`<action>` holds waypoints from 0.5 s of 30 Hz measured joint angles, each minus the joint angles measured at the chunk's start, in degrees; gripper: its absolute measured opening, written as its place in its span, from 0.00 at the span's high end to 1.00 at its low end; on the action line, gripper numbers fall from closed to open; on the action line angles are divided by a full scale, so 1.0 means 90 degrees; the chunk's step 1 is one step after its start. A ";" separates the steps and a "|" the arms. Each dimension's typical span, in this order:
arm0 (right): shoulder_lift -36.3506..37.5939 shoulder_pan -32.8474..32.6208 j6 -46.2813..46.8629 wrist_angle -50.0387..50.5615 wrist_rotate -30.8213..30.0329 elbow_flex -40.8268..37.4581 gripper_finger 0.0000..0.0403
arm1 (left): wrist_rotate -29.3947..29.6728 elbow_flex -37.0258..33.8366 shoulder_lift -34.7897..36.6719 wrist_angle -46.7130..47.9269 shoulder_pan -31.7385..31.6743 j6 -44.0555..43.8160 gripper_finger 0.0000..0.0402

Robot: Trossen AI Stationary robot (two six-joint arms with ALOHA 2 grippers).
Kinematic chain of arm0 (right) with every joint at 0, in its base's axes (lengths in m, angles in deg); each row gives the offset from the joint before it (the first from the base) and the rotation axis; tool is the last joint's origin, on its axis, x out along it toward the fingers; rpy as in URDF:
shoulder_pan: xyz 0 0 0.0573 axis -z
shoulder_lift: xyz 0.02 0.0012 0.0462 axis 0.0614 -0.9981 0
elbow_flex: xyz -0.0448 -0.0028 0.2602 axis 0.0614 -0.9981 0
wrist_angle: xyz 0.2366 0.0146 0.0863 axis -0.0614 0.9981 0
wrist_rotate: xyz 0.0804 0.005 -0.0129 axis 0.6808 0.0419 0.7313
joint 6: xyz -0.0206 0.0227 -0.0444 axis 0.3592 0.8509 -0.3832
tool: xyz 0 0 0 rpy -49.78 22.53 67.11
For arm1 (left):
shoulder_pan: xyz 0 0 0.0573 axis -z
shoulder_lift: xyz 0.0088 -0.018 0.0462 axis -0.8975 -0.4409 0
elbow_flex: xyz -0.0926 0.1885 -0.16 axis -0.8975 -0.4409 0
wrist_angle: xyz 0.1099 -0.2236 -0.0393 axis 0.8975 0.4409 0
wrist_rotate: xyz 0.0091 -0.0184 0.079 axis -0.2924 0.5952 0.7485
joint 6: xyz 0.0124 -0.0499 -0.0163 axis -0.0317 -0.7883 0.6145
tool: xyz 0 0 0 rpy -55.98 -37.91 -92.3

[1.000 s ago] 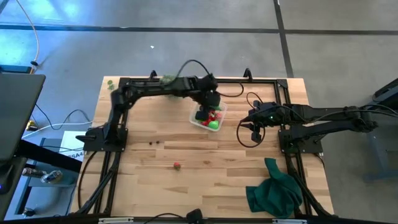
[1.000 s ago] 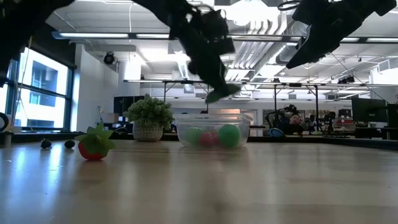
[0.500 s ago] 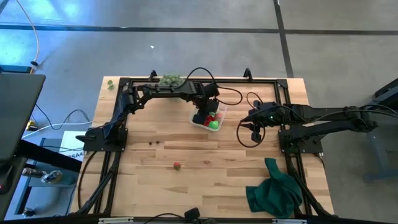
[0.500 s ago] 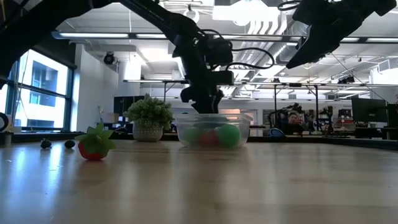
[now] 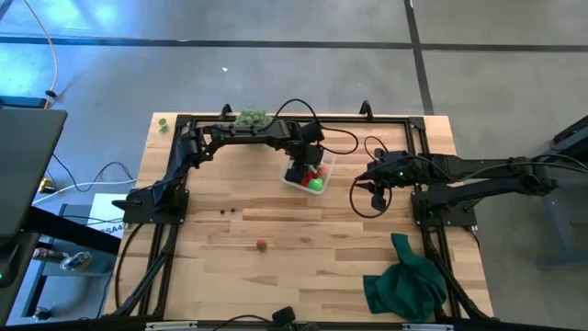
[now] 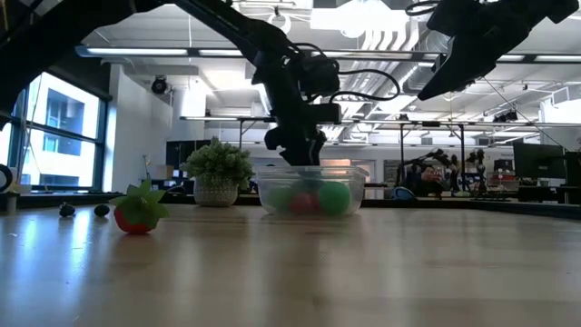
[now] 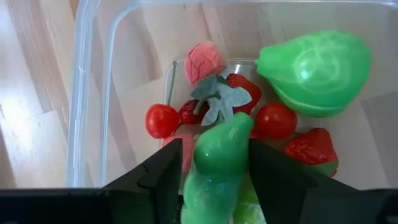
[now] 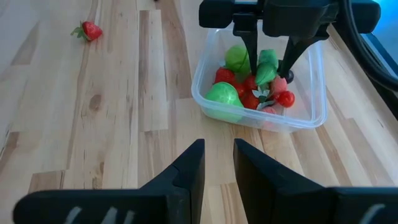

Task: Pick and placing Produce into tupperware
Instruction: Put the pea into the transparent container, then put the strawberry into the transparent container

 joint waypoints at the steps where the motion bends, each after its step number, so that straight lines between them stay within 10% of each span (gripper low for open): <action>1: 0.0000 0.0001 0.0001 0.0000 0.0000 0.0000 0.81 | 0.0001 0.0000 0.0000 0.0004 0.0000 0.0000 0.57; 15: 0.0000 0.0001 0.0000 -0.0002 0.0000 0.0000 0.81 | -0.0043 0.0801 -0.0002 0.0921 0.0002 -0.0165 0.46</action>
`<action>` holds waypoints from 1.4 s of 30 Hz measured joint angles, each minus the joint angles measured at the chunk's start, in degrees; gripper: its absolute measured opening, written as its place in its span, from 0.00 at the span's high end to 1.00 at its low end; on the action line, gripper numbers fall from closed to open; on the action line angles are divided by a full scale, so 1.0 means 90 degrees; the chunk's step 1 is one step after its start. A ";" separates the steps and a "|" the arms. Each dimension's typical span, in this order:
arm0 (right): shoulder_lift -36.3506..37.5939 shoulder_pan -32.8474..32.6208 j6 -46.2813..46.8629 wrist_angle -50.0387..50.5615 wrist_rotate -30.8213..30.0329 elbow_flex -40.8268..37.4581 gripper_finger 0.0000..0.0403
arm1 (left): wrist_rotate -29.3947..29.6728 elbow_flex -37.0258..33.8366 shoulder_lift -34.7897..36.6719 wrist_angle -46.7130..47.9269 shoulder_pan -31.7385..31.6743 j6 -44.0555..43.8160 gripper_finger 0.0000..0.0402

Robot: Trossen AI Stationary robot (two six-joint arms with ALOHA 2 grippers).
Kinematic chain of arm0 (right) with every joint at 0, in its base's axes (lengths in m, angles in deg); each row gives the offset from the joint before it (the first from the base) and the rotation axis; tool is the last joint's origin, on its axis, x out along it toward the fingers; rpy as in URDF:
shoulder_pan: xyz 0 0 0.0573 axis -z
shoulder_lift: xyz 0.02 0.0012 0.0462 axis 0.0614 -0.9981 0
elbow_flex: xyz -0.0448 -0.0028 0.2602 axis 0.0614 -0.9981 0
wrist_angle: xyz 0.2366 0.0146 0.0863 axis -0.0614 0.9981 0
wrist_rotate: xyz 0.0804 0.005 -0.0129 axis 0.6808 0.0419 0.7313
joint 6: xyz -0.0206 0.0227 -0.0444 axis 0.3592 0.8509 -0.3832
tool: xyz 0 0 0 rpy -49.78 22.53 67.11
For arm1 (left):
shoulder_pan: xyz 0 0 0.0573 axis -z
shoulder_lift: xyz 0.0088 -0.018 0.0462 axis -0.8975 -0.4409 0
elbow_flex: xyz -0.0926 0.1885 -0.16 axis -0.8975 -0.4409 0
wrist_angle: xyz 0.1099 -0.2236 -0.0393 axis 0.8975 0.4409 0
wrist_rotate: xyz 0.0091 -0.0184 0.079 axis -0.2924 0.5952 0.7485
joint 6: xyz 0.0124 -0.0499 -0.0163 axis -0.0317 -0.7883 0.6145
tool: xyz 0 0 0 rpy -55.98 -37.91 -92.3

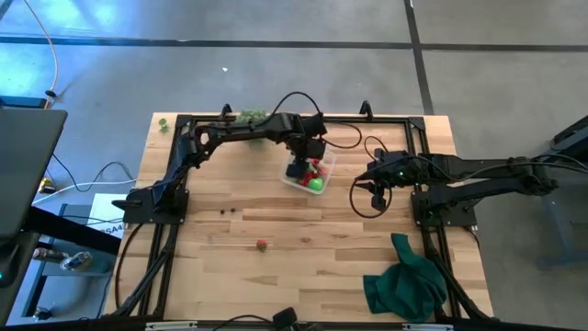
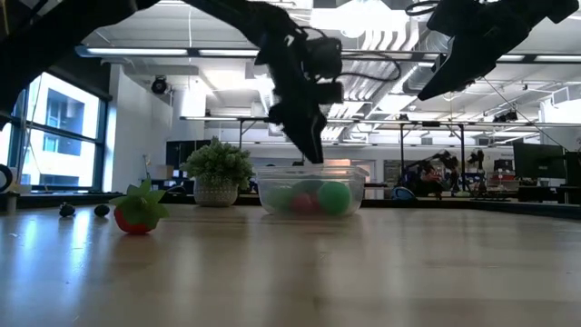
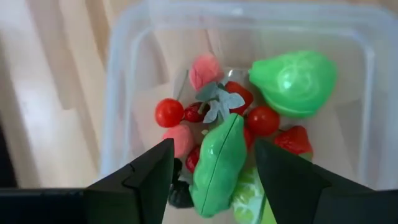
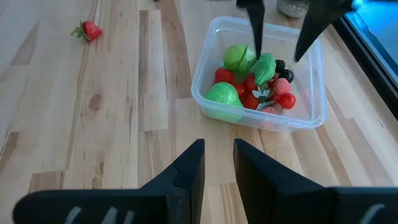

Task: Pick and placing Produce into tupperware
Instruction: Put the strawberry into the transparent container

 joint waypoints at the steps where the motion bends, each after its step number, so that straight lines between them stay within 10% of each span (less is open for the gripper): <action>1: 0.0000 0.0000 0.0001 0.0000 0.0000 0.0000 0.81 | -0.0002 0.0158 0.0000 0.0135 0.0008 -0.0002 0.46; 16: 0.0001 -0.0001 0.0000 0.0000 -0.0002 -0.0002 0.81 | -0.0411 0.2915 0.0076 0.4284 0.0732 0.0333 0.46; 27: 0.0002 -0.0002 0.0001 -0.0002 -0.0019 -0.0007 0.81 | 0.0635 0.2708 0.1322 0.4257 0.2315 -0.0396 0.46; 34: 0.0002 -0.0001 0.0000 -0.0001 -0.0017 -0.0007 0.81 | 0.2082 0.1249 0.2568 0.3809 0.3020 -0.1513 0.46; 42: 0.0002 0.0000 0.0001 0.0000 0.0010 -0.0007 0.81 | 0.1889 -0.2972 0.5143 0.0837 0.3348 -0.2781 0.46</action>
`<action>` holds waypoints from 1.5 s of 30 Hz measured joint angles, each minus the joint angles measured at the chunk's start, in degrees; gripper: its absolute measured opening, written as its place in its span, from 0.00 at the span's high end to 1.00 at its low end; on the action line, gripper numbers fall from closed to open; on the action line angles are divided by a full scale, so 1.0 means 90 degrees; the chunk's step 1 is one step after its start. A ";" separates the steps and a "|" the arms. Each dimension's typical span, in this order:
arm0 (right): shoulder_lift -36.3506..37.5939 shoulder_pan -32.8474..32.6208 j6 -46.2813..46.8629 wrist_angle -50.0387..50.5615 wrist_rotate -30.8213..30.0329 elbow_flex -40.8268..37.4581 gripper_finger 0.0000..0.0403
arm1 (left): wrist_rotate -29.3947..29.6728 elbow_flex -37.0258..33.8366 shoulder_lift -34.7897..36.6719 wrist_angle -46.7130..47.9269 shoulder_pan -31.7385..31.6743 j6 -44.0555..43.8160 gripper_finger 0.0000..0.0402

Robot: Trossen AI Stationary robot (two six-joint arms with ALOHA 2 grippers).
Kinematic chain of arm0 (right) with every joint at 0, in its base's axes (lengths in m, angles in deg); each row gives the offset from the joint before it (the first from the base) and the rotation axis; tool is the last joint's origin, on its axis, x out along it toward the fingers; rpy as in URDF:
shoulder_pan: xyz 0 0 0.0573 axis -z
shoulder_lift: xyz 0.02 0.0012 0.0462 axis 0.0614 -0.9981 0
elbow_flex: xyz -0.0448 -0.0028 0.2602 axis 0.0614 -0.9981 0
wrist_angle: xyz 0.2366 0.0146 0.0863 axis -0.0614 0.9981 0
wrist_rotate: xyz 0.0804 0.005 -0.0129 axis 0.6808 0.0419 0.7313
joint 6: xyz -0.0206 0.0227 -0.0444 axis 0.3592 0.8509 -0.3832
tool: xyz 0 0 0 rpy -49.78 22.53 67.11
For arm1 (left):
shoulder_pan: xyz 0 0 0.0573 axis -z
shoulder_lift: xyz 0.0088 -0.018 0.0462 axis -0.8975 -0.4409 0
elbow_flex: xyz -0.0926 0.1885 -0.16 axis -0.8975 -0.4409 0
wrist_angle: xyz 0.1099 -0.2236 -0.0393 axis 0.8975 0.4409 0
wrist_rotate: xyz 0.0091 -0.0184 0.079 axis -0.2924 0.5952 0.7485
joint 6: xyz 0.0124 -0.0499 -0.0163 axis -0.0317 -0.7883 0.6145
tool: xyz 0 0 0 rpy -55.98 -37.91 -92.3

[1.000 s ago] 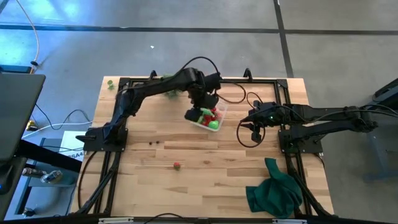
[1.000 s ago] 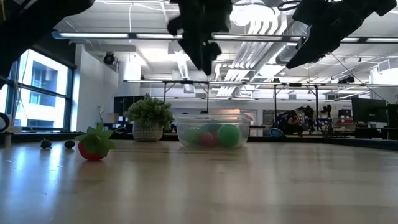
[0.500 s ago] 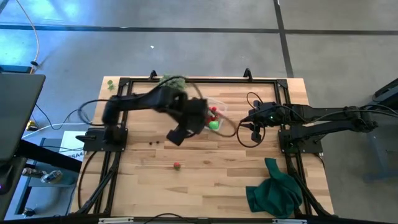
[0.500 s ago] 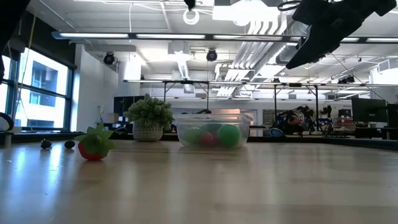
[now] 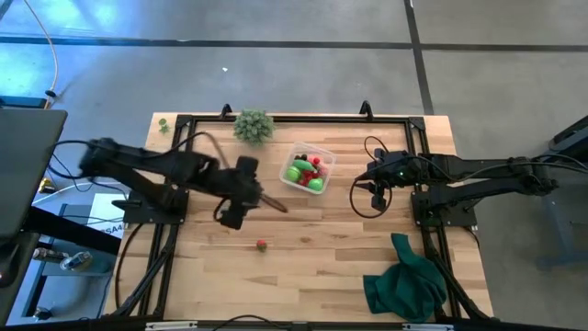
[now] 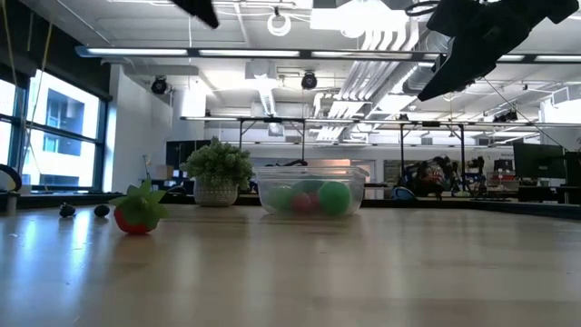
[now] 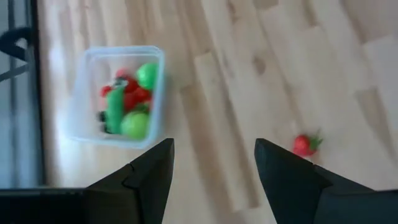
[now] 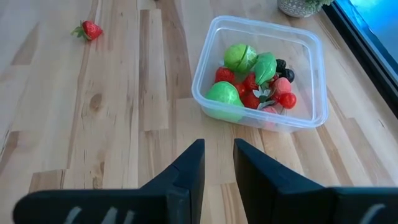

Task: Pick and placing Produce into tupperware
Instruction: Put the strawberry into the transparent container

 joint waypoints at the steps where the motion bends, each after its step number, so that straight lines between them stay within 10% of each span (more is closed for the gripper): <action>1: -0.0002 -0.0002 -0.0001 0.0002 0.0000 0.0000 0.81 | -0.0068 -0.0570 0.0307 -0.0464 0.0055 -0.0171 0.46; 14: -0.0001 -0.0001 0.0000 0.0003 -0.0002 0.0000 0.81 | -0.1350 -0.5160 0.1225 -0.5111 0.1074 -0.0352 0.46; 22: 0.0000 0.0000 0.0001 0.0000 -0.0005 0.0000 0.81 | -0.1375 -0.5287 0.0726 -0.5240 0.1068 0.1907 0.46; 45: 0.0002 -0.0002 -0.0001 0.0002 -0.0011 0.0002 0.81 | -0.1523 -0.4618 -0.1250 -0.5643 0.1063 0.3003 0.46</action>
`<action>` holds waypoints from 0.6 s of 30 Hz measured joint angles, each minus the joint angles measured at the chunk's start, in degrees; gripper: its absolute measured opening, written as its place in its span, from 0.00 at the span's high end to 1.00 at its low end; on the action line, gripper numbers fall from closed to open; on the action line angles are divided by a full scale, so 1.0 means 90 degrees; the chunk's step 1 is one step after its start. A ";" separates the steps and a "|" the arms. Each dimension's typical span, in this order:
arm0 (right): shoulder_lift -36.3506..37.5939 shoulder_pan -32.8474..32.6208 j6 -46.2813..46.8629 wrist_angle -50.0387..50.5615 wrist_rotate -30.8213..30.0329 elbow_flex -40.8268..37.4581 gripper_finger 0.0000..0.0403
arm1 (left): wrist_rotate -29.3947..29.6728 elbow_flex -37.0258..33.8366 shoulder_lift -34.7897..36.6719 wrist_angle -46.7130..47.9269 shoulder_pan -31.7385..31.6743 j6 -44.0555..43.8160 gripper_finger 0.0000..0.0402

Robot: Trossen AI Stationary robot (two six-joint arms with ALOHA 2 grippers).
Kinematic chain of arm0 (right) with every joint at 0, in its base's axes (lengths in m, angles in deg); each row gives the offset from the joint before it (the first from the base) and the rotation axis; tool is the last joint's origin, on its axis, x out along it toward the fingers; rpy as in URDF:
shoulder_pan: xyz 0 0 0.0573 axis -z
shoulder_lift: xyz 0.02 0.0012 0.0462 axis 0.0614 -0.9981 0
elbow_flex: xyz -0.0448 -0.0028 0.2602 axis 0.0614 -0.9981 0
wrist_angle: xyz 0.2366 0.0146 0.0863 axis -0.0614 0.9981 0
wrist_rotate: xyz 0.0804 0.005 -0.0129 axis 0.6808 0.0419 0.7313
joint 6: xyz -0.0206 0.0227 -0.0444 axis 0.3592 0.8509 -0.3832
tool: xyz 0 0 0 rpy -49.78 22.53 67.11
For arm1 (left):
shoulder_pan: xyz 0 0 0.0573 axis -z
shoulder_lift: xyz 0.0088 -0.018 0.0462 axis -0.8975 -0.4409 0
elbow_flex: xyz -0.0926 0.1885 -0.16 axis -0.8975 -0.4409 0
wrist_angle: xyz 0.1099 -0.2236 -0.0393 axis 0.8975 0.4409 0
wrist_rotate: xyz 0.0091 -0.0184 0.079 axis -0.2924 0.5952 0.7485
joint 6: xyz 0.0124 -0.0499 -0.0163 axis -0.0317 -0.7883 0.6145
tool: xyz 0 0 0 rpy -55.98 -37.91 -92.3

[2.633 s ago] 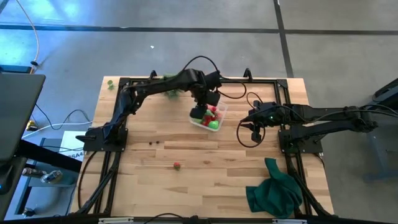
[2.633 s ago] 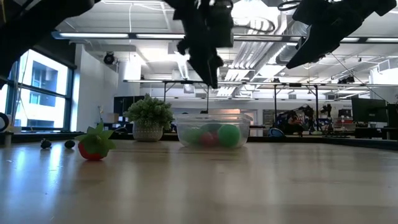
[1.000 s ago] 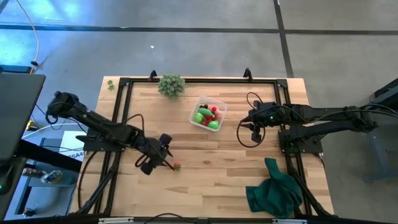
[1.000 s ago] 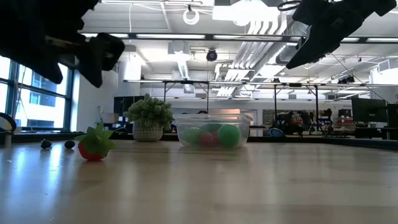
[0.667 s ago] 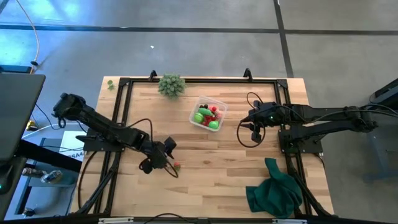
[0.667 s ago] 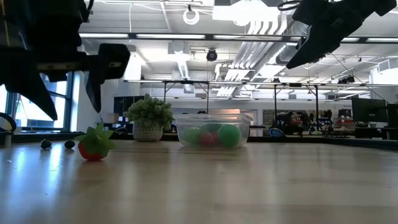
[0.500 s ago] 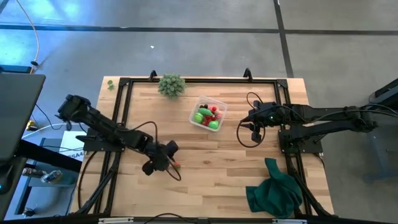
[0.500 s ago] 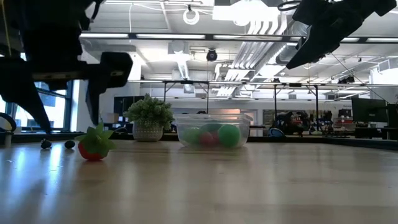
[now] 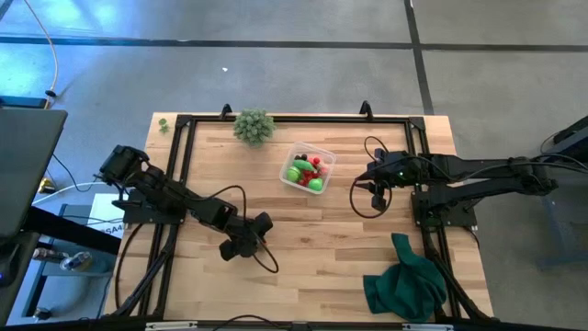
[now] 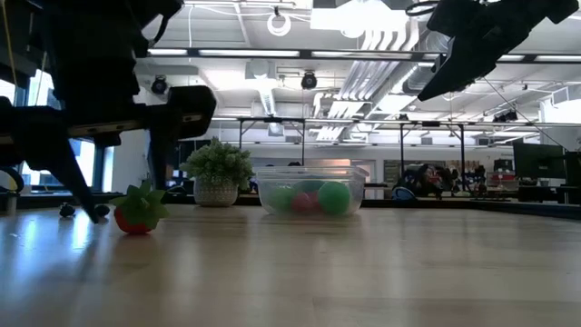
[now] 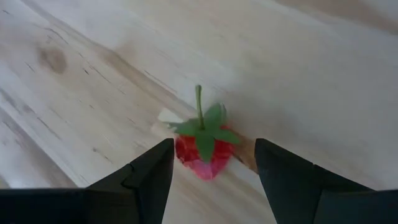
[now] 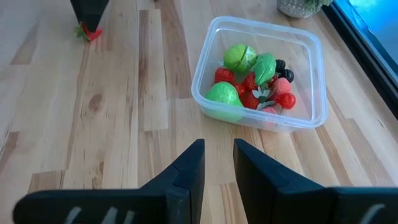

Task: Pick and placing Produce into tupperware
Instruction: Put the strawberry into the transparent container

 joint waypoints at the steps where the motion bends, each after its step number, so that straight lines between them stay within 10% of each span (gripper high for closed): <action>1: -0.0003 0.0001 0.0001 0.0011 0.0000 0.0000 0.81 | -0.0006 0.0001 -0.0036 -0.0082 0.0000 0.0015 0.46; 18: -0.0004 0.0002 -0.0001 0.0041 -0.0016 0.0000 0.81 | 0.0044 0.0003 -0.0163 -0.0282 0.0000 0.0181 0.46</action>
